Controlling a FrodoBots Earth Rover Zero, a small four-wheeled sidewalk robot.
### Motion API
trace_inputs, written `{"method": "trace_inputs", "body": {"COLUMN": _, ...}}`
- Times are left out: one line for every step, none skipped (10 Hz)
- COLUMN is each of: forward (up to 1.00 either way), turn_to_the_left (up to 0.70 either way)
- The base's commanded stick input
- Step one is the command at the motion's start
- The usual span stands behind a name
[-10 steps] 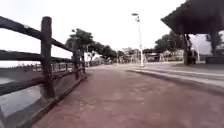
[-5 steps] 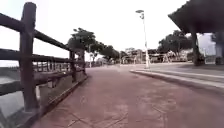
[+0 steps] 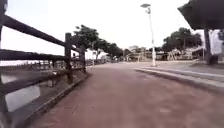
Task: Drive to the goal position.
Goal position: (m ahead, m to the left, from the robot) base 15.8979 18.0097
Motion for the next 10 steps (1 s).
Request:
{"method": "trace_inputs", "body": {"forward": 1.00, "turn_to_the_left": 0.00}}
{"method": "trace_inputs", "body": {"forward": 1.00, "turn_to_the_left": 0.27}}
{"method": "trace_inputs", "body": {"forward": 1.00, "turn_to_the_left": 0.40}}
{"method": "trace_inputs", "body": {"forward": 1.00, "turn_to_the_left": 0.14}}
{"method": "trace_inputs", "body": {"forward": 1.00, "turn_to_the_left": 0.00}}
{"method": "trace_inputs", "body": {"forward": 1.00, "turn_to_the_left": 0.00}}
{"method": "trace_inputs", "body": {"forward": 1.00, "turn_to_the_left": 0.00}}
{"method": "trace_inputs", "body": {"forward": 1.00, "turn_to_the_left": 0.00}}
{"method": "trace_inputs", "body": {"forward": 1.00, "turn_to_the_left": 0.00}}
{"method": "trace_inputs", "body": {"forward": 1.00, "turn_to_the_left": 0.00}}
